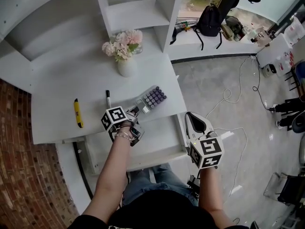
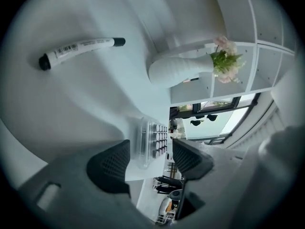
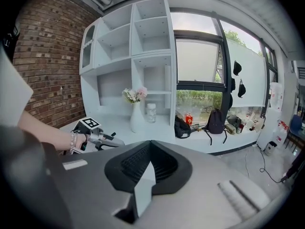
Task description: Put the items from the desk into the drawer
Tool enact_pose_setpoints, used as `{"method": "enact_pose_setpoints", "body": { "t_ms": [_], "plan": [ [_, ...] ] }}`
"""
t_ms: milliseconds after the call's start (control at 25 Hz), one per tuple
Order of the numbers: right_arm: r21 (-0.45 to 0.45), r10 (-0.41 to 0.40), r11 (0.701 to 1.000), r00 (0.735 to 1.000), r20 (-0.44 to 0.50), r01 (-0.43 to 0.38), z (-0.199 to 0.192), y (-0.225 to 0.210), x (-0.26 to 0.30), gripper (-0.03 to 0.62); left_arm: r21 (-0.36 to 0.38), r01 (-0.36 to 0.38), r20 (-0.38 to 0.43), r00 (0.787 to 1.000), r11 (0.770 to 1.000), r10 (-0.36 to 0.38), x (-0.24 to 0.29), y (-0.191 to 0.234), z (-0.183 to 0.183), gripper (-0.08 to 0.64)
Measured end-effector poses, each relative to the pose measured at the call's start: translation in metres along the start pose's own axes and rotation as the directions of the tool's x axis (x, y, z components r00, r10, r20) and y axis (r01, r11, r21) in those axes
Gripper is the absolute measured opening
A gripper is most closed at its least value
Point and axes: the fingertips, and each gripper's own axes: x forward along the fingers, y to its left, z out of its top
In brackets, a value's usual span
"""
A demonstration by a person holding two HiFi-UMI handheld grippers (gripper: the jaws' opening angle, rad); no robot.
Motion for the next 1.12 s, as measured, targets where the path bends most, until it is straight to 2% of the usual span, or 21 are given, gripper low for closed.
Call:
{"method": "enact_pose_setpoints", "body": {
  "t_ms": [160,320,400,640,1120],
  "plan": [
    [-0.005,0.002,1.0,1.0,-0.006,-0.002,-0.001,0.001,0.002,0.009,-0.043,-0.002,0.016,1.0,0.999,0.003,0.01,0.006,0.004,0.259],
    [-0.005,0.004,1.0,1.0,-0.007,-0.004,0.0,0.0,0.002,0.009,-0.022,-0.006,0.034,0.999,1.0,0.006,0.017,0.008,0.006,0.213],
    [-0.005,0.006,1.0,1.0,-0.01,-0.006,-0.001,0.0,0.002,0.009,0.008,-0.03,0.042,0.999,1.0,0.029,0.018,0.013,0.005,0.086],
    [-0.007,0.011,1.0,1.0,-0.006,-0.012,0.002,0.001,0.001,0.009,0.018,-0.02,0.06,0.998,1.0,0.019,0.013,0.013,0.002,0.084],
    [-0.019,0.015,1.0,0.998,0.059,-0.013,0.025,0.013,-0.007,0.009,0.054,0.075,0.085,0.993,0.996,-0.08,-0.021,-0.031,0.001,0.084]
  ]
}}
